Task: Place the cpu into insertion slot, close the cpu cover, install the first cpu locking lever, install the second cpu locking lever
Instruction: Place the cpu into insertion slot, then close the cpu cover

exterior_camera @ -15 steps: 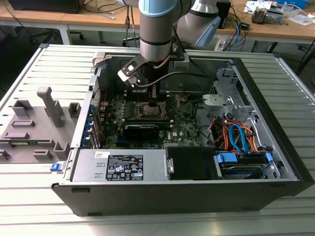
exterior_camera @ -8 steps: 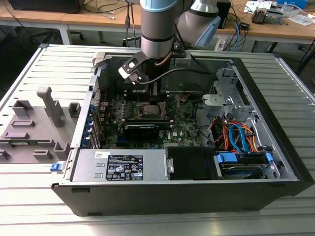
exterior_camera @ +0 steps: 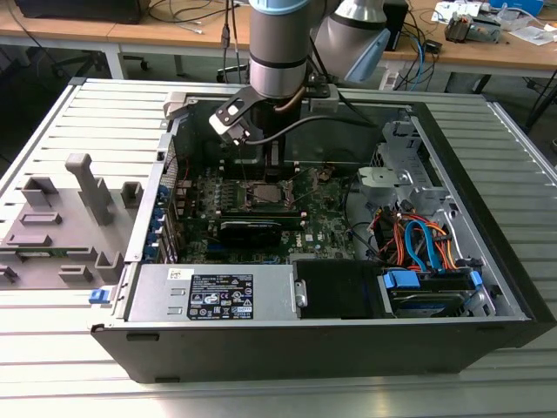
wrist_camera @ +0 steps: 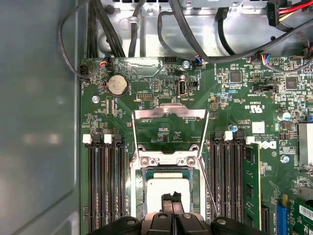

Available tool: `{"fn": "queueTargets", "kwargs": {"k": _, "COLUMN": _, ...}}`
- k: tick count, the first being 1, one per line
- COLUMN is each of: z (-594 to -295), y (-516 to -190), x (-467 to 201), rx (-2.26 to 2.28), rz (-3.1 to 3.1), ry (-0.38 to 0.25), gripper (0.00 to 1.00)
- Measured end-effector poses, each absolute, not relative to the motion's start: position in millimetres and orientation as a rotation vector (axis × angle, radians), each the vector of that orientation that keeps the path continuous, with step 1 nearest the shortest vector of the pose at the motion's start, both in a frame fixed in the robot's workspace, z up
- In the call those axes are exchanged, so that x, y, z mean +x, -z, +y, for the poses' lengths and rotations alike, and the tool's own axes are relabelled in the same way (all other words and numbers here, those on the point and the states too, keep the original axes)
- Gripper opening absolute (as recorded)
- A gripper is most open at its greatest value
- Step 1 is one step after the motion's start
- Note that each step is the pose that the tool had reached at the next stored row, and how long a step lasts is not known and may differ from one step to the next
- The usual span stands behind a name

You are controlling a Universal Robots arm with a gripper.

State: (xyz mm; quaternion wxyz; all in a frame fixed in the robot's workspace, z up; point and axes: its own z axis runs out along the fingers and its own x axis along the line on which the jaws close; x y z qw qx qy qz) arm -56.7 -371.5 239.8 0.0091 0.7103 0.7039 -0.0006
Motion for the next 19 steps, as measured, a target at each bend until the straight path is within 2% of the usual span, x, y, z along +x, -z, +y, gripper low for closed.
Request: {"fn": "queueTargets", "kwargs": {"k": 19, "z": -371.8, "y": -241.1, "x": -51.0, "rx": 2.222, "rz": 2.202, "ry": -0.005, "gripper": 0.11}}
